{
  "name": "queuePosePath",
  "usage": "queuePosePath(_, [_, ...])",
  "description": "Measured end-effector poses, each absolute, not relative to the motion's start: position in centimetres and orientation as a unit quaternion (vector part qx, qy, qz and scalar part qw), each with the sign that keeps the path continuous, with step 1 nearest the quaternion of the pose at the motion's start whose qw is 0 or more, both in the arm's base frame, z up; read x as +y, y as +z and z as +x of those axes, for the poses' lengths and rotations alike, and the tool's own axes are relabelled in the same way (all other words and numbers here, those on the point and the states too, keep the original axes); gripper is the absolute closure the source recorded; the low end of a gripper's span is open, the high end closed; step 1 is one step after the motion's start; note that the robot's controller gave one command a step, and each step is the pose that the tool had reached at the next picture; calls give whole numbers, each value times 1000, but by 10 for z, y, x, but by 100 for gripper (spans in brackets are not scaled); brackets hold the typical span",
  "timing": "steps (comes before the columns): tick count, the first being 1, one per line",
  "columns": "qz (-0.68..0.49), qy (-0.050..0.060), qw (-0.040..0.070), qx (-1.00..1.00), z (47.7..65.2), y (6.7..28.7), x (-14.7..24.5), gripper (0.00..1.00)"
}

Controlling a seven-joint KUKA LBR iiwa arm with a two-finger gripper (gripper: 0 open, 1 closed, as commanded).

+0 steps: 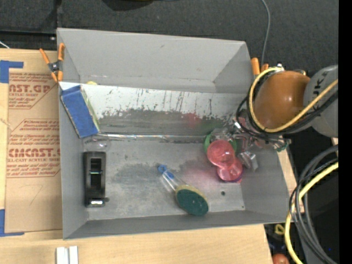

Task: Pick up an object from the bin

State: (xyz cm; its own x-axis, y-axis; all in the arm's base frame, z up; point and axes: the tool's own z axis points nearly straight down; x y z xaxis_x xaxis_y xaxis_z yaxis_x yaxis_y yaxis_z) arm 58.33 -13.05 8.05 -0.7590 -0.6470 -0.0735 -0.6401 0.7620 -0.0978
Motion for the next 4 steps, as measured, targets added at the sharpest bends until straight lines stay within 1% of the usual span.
queuePosePath(1, [-342,-28,44,938,563,71,-139,100])
queuePosePath(2, [-342,-28,44,938,563,71,-139,100])
queuePosePath(3, [-475,-33,41,878,542,122,-100,100])
queuePosePath(4, [-475,-33,41,878,542,122,-100,100])
